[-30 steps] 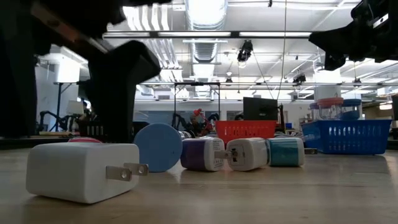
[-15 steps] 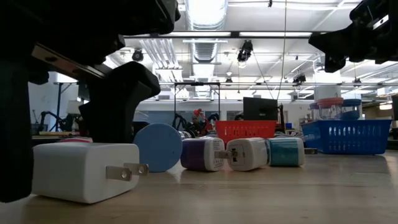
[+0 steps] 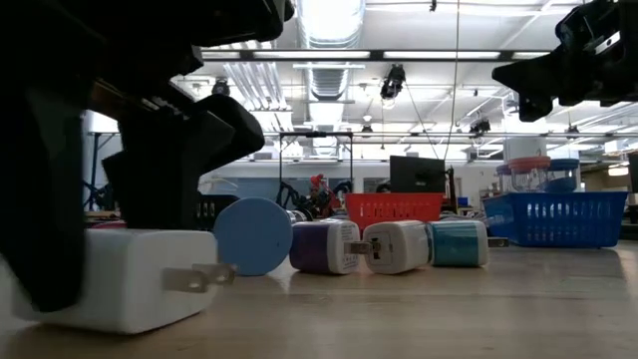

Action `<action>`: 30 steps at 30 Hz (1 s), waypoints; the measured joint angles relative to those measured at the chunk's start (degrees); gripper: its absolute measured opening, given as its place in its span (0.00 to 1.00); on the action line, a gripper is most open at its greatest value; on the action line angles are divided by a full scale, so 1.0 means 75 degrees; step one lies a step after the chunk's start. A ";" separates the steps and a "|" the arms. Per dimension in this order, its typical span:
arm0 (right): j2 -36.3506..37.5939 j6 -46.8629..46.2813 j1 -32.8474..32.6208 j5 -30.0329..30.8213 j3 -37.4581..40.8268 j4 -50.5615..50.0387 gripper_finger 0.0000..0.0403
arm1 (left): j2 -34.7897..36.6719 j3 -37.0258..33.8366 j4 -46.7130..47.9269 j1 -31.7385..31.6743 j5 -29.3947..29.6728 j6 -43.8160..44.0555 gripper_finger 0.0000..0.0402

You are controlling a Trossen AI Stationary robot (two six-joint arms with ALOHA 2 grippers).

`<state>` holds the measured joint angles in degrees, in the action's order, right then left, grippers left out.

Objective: Pick & Place Office items
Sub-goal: Put the white charger adapter into the black bin

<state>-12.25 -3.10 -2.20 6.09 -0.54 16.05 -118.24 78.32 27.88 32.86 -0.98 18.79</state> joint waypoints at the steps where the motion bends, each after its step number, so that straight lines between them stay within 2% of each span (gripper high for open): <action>1: 0.0003 0.0009 0.0000 0.0003 0.0000 0.0002 0.02 | 0.0000 0.0000 -0.0004 0.0000 -0.0105 -0.0024 0.44; 10: 0.0012 0.0007 -0.0003 0.0003 0.0000 0.0018 0.02 | 0.0159 -0.0003 0.0035 -0.0006 -0.0334 -0.0361 0.44; 16: 0.0003 0.0007 -0.0006 0.0003 0.0000 0.0006 0.02 | 0.0898 -0.0003 0.0228 -0.0027 -0.0274 -0.0770 0.44; 19: 0.0003 0.0007 -0.0006 0.0003 0.0000 0.0003 0.02 | 0.1629 -0.0003 0.0883 -0.0068 -0.0022 -0.1014 0.44; 21: 0.0008 0.0007 -0.0006 0.0000 0.0000 0.0000 0.02 | 0.2271 -0.0075 0.1087 -0.0113 0.0470 -0.1078 0.44; 23: 0.0003 0.0007 -0.0006 0.0000 0.0000 0.0003 0.02 | 0.3051 -0.0316 0.0904 -0.0177 0.0902 -0.1243 0.44; 26: 0.0000 -0.0054 -0.0006 0.0002 0.0000 0.0003 0.02 | 0.4288 -0.0922 0.0411 -0.0333 0.1118 -0.1433 0.44; 30: -0.0003 -0.0091 -0.0006 0.0000 0.0000 0.0000 0.02 | 0.6069 -0.2219 -0.0385 -0.0610 0.1689 -0.1768 0.44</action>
<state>-12.27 -3.78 -2.24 6.09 -0.54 16.05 -72.72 61.68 25.00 28.29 11.69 5.53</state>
